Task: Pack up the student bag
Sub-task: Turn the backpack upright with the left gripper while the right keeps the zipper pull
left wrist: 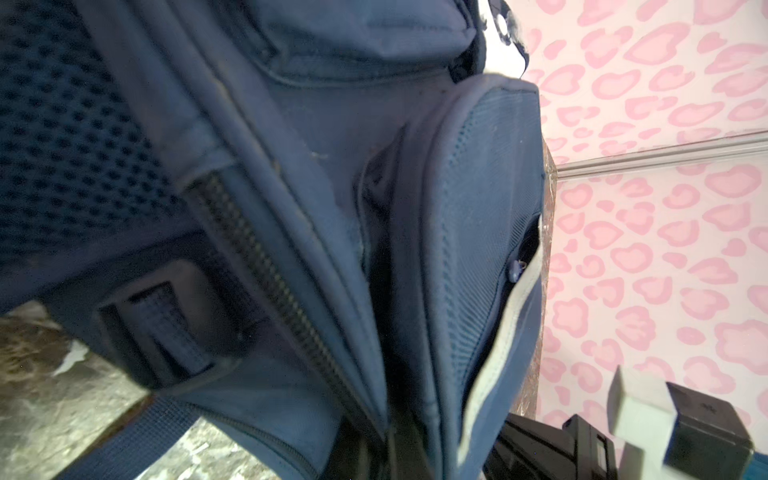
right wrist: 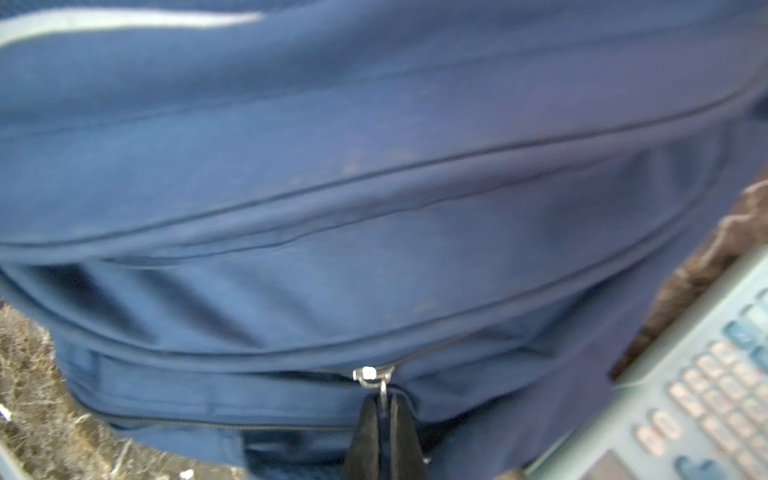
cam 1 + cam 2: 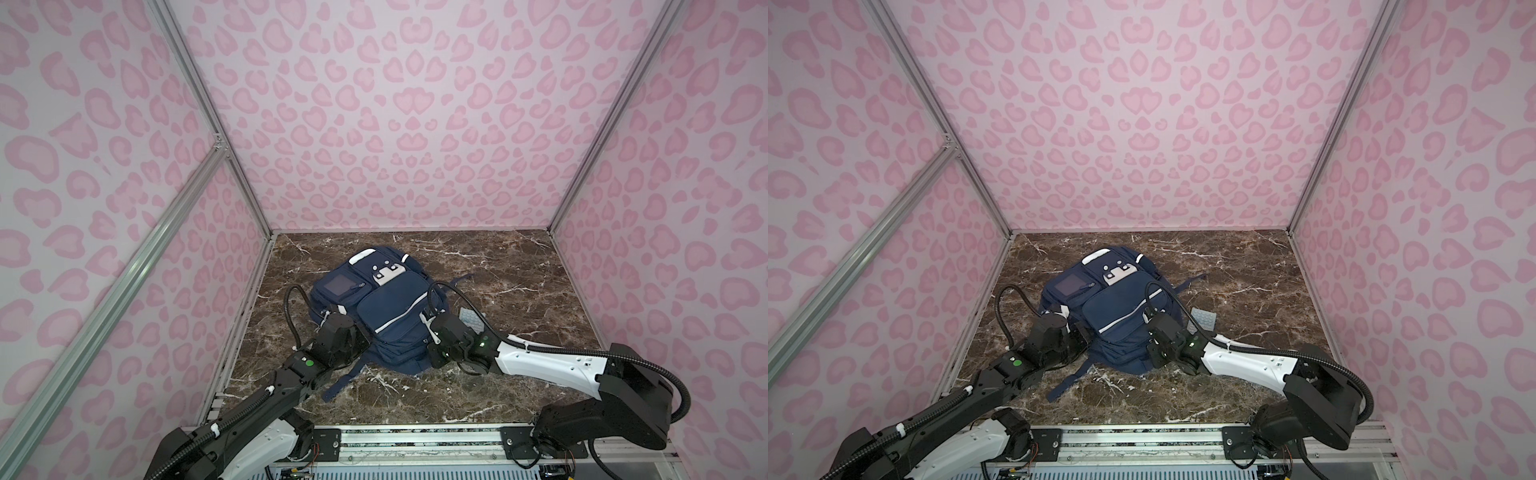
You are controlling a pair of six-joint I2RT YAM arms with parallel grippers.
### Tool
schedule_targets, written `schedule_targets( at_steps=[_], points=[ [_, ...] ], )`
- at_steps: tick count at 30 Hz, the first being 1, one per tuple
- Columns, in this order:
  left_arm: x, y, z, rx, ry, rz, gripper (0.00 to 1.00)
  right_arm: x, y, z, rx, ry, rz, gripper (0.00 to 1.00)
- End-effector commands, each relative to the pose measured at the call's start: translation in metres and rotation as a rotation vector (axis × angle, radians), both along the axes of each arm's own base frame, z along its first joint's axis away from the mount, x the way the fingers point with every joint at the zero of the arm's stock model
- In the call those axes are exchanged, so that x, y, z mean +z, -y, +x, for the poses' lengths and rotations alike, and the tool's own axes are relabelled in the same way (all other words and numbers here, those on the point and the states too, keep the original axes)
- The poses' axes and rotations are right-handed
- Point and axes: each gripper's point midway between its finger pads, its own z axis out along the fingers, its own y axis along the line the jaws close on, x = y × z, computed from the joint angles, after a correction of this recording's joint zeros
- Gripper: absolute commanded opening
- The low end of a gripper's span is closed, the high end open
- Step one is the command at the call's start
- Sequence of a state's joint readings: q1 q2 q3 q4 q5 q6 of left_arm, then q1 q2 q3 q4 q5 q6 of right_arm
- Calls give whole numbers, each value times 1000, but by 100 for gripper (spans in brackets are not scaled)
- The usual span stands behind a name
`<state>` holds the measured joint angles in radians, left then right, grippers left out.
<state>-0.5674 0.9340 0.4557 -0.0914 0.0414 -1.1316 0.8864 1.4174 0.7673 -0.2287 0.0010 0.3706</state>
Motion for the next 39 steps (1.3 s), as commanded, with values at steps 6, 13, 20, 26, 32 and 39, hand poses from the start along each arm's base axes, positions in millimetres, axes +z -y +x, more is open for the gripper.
schedule_targets(
  at_steps=[6, 13, 20, 26, 32, 39],
  points=[
    [0, -35, 12, 44, 63, 142, 3, -5, 41, 44, -123, 15, -69, 0],
    [-1, -84, 50, 145, 65, 234, 16, 2, -31, -7, 66, -19, -23, 0],
    [35, -133, 65, 279, 94, 471, 68, 22, -137, -37, 198, -56, 204, 0],
    [37, -128, 15, 256, 75, 392, 70, 35, -183, -31, 231, -39, 296, 0],
    [17, -39, -9, 106, 39, -176, 66, 36, -189, -30, 242, -30, 292, 0],
    [-4, -31, -4, 174, 32, -141, 65, 32, -186, -43, 283, -30, 288, 0]
  ],
)
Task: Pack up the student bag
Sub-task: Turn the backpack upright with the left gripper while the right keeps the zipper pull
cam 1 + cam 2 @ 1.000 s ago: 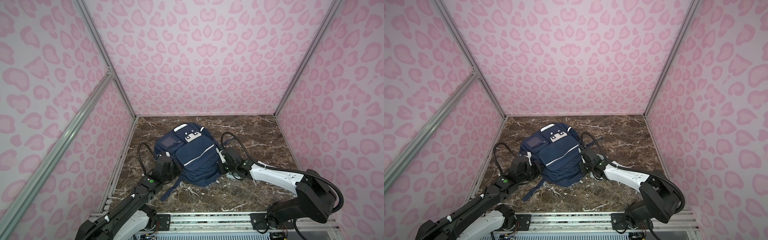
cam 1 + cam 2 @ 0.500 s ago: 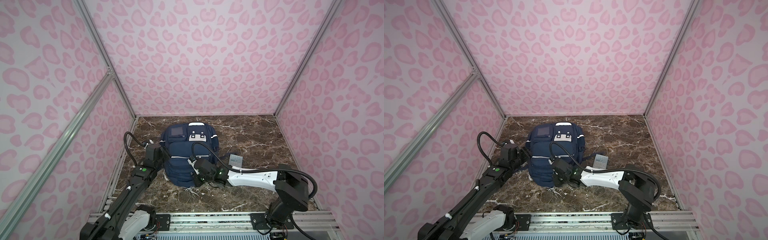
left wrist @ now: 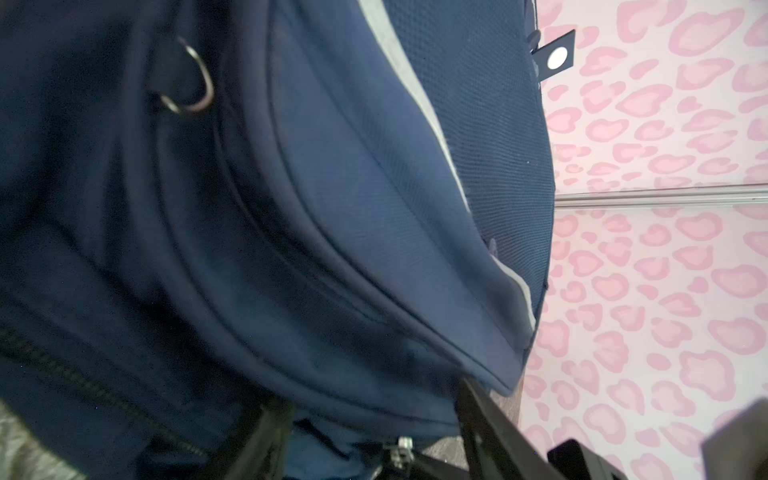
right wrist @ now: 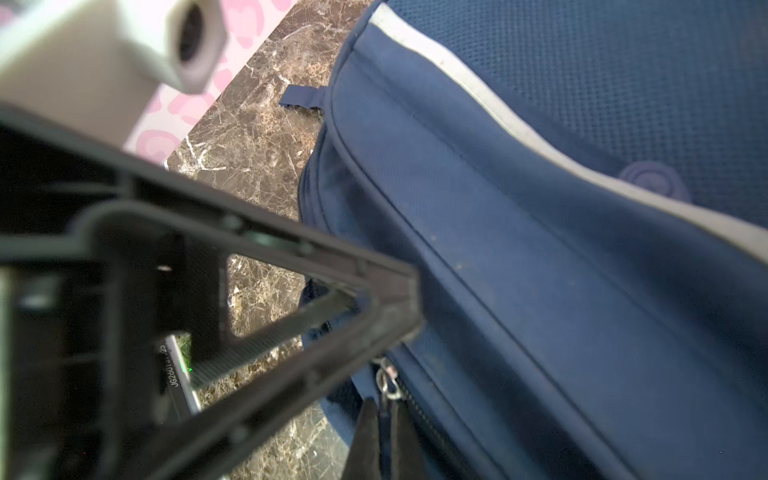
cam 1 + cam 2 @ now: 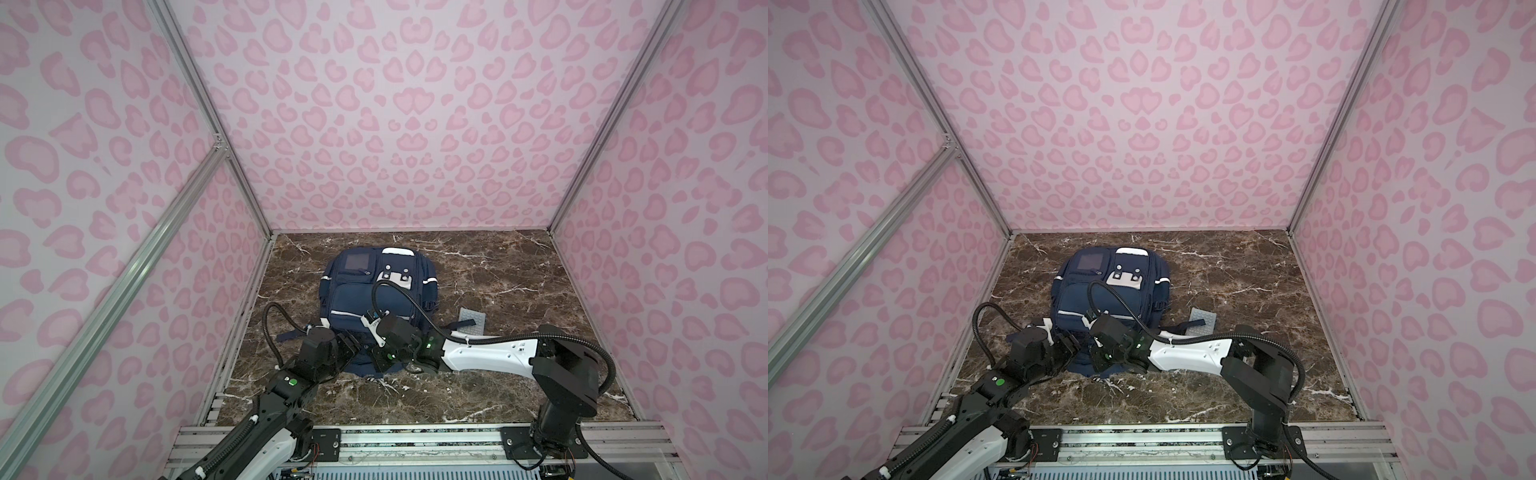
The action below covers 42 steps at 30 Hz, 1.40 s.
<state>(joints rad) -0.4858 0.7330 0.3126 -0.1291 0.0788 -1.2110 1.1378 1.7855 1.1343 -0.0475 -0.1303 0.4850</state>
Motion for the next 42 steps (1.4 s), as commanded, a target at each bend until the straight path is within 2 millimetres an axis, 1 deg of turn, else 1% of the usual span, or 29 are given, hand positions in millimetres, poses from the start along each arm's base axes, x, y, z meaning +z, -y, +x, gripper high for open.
schedule_targets(
  at_steps=[1, 2, 3, 4, 5, 6, 7, 9, 11, 13, 18, 20, 22, 24, 25, 27, 28, 30, 32, 35, 37, 39, 41, 42],
  points=[
    [10, -2, 18, 83, 60, -36, 64, 9, -9, -6, 37, 22, 47, 0],
    [4, -2, 18, 83, 40, -20, 58, 8, -9, -8, 42, 19, 50, 0],
    [0, -1, 18, 80, 19, -2, 49, 9, -8, -8, 41, 20, 52, 0],
    [-3, -2, 19, 75, 9, 14, 30, 8, -7, -8, 39, 23, 46, 0],
    [-4, -3, 19, 77, 5, 34, 15, 6, -3, -7, 34, 23, 29, 0],
    [-3, -7, 19, 83, 7, 53, 6, 2, 4, -5, 24, 28, 0, 0],
    [-1, -11, 19, 93, 11, 73, 3, -4, 12, -3, 7, 34, -36, 0],
    [8, -16, 18, 94, 33, 104, 3, -19, 37, 4, -45, 55, -128, 0],
    [15, -17, 16, 74, 44, 121, 3, -33, 64, 13, -100, 57, -196, 0],
    [16, -16, 14, 52, 34, 121, 3, -40, 86, 19, -143, 59, -229, 0],
    [10, -16, 13, 22, 6, 117, 3, -45, 133, 38, -242, 102, -345, 0],
    [11, -18, 12, 15, 9, 117, 3, -47, 151, 48, -285, 100, -364, 0],
    [13, -19, 11, 6, 12, 119, 3, -51, 172, 66, -344, 88, -377, 0],
    [12, -22, 9, 3, 12, 130, 3, -51, 190, 84, -395, 75, -362, 0],
    [11, -23, 9, -1, 14, 133, 3, -50, 197, 94, -420, 68, -341, 0],
    [9, -21, 9, -24, 17, 134, 3, -47, 204, 109, -450, 60, -295, 0],
    [7, -18, 10, -42, 13, 134, 3, -44, 206, 115, -460, 61, -272, 0],
    [2, -17, 10, -56, -3, 147, 3, -42, 203, 122, -450, 57, -242, 0],
    [2, -22, 13, -55, -9, 191, 3, -40, 197, 121, -419, 55, -245, 0],
    [14, -43, 23, -13, 11, 279, 4, -37, 179, 100, -338, 50, -259, 0],
    [27, -55, 33, 22, 38, 301, 9, -35, 160, 81, -269, 41, -245, 0],
    [34, -66, 42, 60, 56, 329, 16, -30, 136, 61, -207, 31, -210, 0],
    [37, -79, 50, 103, 49, 379, 31, -23, 110, 44, -154, 22, -164, 0],
    [37, -87, 52, 126, 36, 418, 41, -19, 100, 39, -139, 24, -143, 0]
  ],
)
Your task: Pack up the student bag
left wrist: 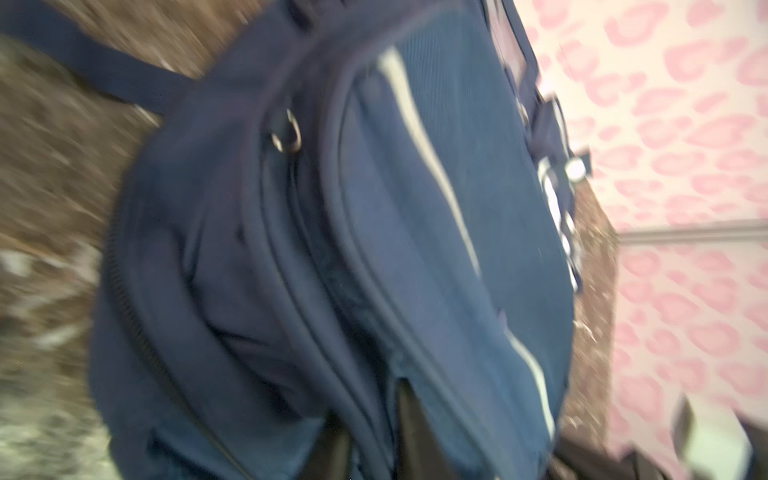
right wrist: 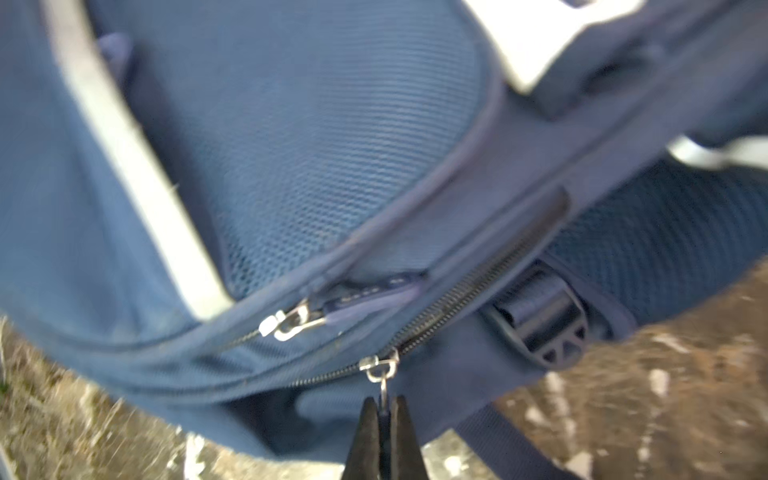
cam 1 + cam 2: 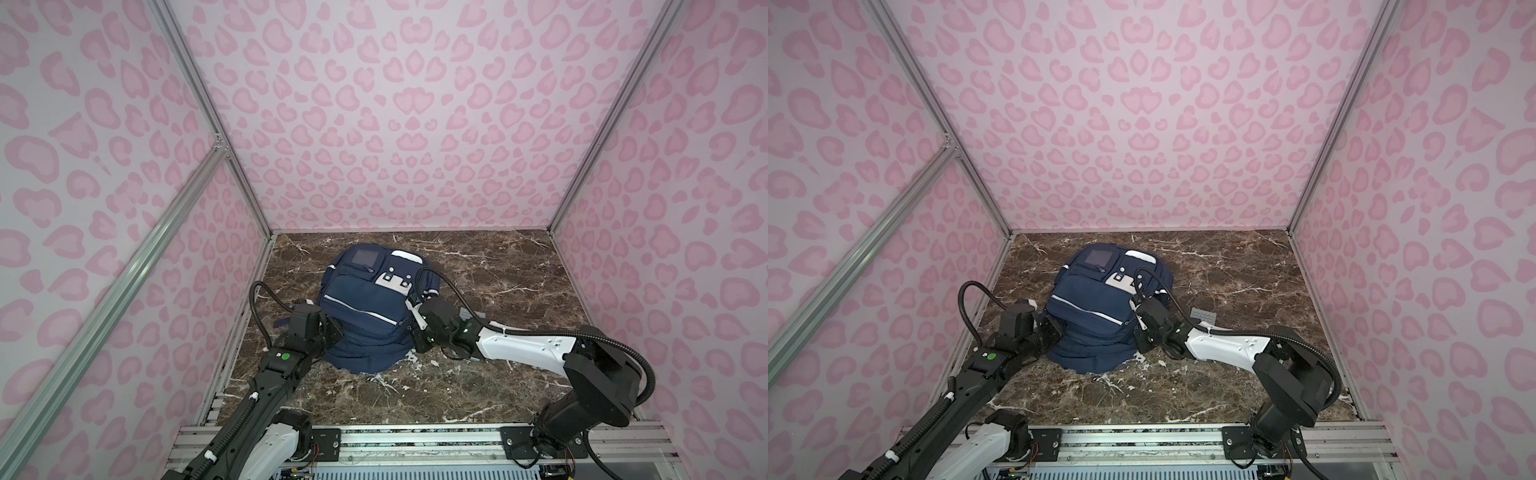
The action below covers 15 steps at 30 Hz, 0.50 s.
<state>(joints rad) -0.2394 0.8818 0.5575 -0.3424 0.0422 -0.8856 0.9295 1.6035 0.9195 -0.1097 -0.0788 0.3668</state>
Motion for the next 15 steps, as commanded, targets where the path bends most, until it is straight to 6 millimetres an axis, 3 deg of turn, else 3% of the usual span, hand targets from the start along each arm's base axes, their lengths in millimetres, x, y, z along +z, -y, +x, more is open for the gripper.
schedule_targets(
  at_steps=[1, 4, 9, 15],
  points=[
    [8, -30, 10, 82, 23, 161, 48, 4, -23, -20, 34, -25, 30, 0],
    [10, -32, 1, 108, 42, 134, 55, 11, -44, -23, 57, -20, 78, 0],
    [-1, 20, -21, 25, 74, -180, 63, 6, -56, -19, 73, -25, 67, 0],
    [-30, 45, -26, 17, 25, -270, 65, 10, -62, -22, 88, -21, 82, 0]
  ],
)
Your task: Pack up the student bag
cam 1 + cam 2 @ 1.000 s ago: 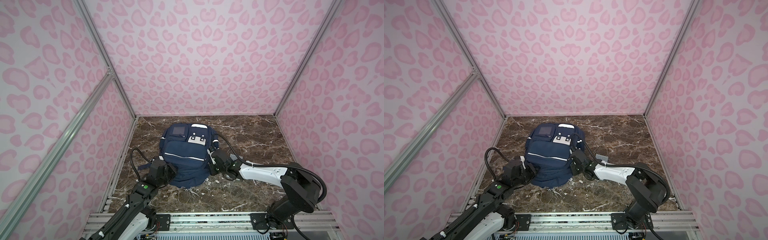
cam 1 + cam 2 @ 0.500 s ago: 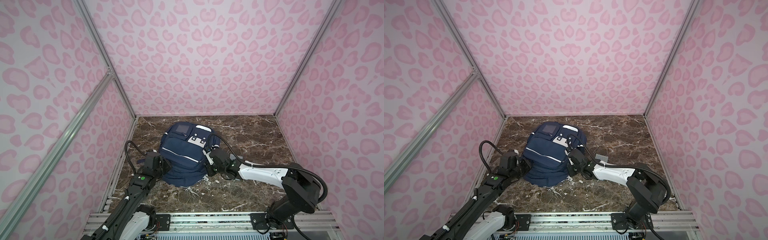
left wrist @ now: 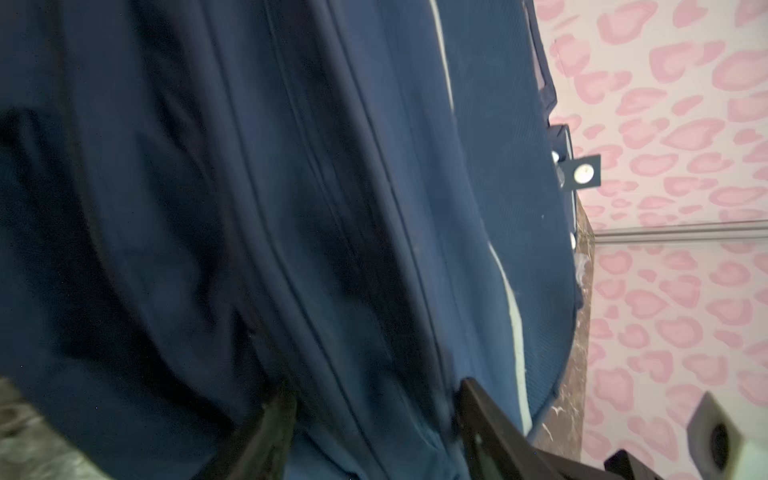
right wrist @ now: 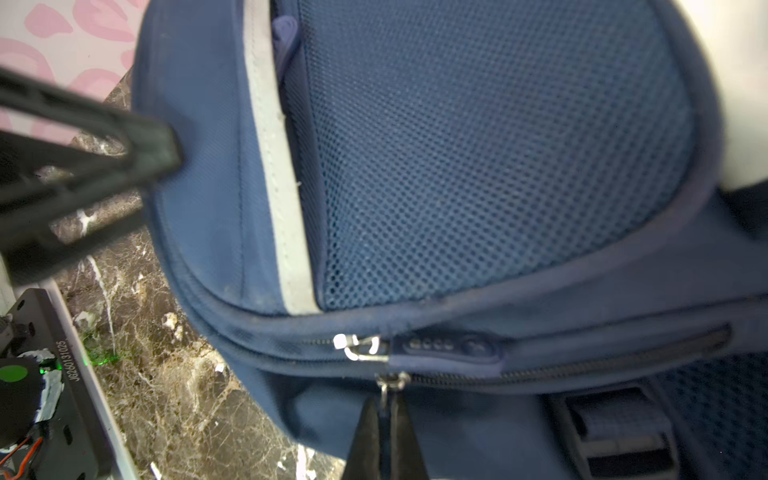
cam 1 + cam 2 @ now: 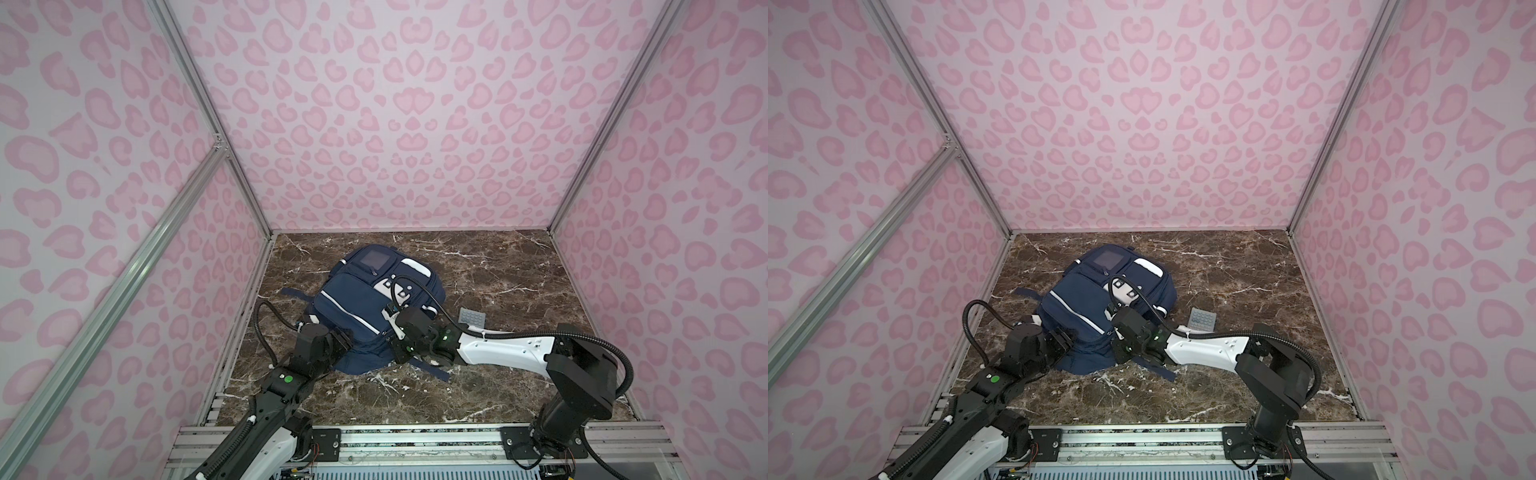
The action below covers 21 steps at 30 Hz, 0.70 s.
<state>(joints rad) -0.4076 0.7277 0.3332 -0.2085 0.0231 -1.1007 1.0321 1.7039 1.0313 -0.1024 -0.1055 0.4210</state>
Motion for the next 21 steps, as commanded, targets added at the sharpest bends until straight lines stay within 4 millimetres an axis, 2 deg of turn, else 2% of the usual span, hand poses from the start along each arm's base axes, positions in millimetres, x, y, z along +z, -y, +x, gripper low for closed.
schedule_targets(
  at_steps=[1, 2, 4, 6, 7, 10, 13, 15, 21],
  points=[
    [0, 16, 9, 20, 10, -123, 64, 8, -10, 0, 12, 18, 35, 0],
    [0, 19, 11, 11, 12, -125, 57, 9, -10, -1, 16, 21, 33, 0],
    [1, 20, 13, 3, -2, -83, 25, 6, -3, -2, 6, 27, 10, 0],
    [5, 15, 14, 4, -4, -29, 6, 2, 8, 1, -21, 35, -20, 0],
    [9, 12, 14, 4, 1, -7, 3, -3, 19, 4, -41, 40, -51, 0],
    [19, 8, 12, -5, 24, 7, 3, -20, 58, 22, -127, 57, -158, 0],
    [17, 7, 6, -25, 12, 2, 3, -30, 94, 44, -210, 54, -232, 0],
    [13, 8, 3, -42, -3, -2, 3, -26, 107, 59, -241, 75, -245, 0],
    [1, 2, -1, -61, -32, 31, 3, -14, 124, 90, -298, 110, -260, 0]
  ],
)
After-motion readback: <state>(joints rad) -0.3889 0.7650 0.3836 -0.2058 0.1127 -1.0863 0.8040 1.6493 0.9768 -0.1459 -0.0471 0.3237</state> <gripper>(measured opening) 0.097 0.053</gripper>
